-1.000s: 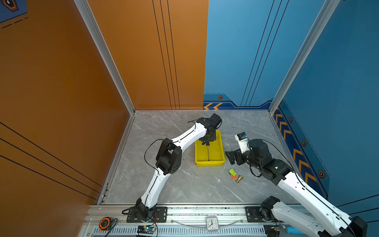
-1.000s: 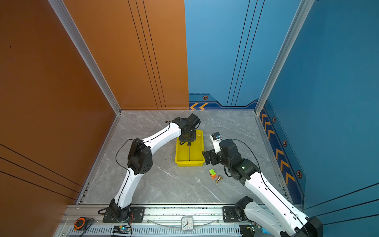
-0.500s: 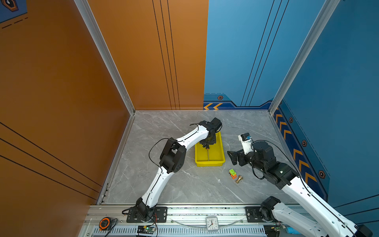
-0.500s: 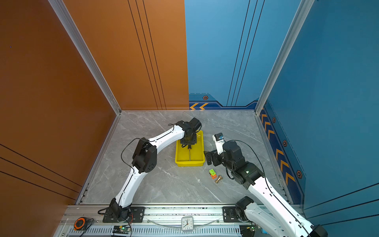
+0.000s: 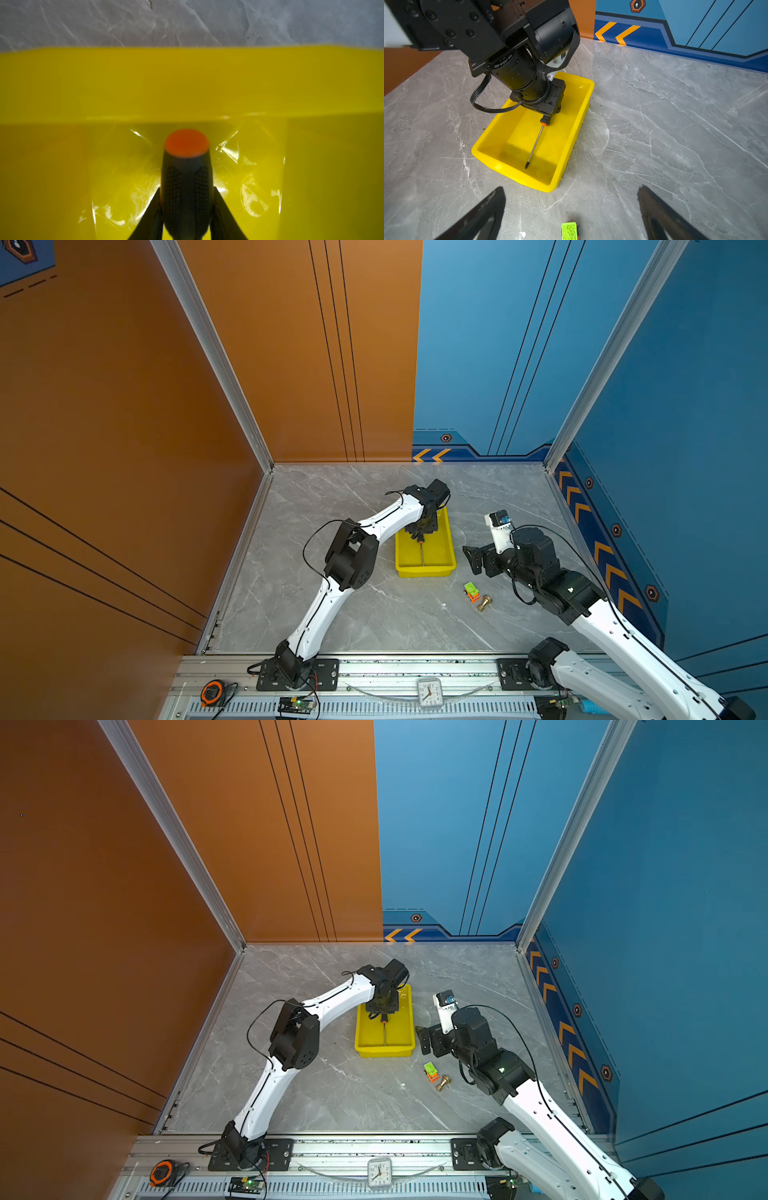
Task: Put the screwdriver in the bin
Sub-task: 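Lower the screwdriver into the yellow bin and open the left gripper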
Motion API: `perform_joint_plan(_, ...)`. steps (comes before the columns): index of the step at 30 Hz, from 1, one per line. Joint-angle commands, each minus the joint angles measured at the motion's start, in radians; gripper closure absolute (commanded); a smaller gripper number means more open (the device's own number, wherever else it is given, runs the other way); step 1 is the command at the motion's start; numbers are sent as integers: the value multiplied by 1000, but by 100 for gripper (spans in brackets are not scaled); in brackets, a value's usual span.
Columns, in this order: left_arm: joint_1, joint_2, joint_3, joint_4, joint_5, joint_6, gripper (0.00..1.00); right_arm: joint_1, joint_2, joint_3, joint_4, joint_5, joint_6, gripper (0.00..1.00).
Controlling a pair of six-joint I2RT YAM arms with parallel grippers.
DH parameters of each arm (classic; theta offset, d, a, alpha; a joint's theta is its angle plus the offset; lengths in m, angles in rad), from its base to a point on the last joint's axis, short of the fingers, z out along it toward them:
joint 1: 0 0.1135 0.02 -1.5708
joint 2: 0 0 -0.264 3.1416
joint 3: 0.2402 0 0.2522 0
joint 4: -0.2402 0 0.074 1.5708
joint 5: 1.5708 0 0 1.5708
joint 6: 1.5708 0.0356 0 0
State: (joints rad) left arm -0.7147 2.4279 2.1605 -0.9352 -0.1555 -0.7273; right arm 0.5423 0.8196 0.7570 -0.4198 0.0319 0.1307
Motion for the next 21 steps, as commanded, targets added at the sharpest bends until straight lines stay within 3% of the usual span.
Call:
perform_joint_plan(1, -2, 30, 5, 1, -20, -7, 92, 5, -15, -12, -24, 38, 14, 0)
perform_joint_plan(21, -3, 31, -11, 5, -27, -11, 75, 20, -27, -13, -33, 62, 19, 0)
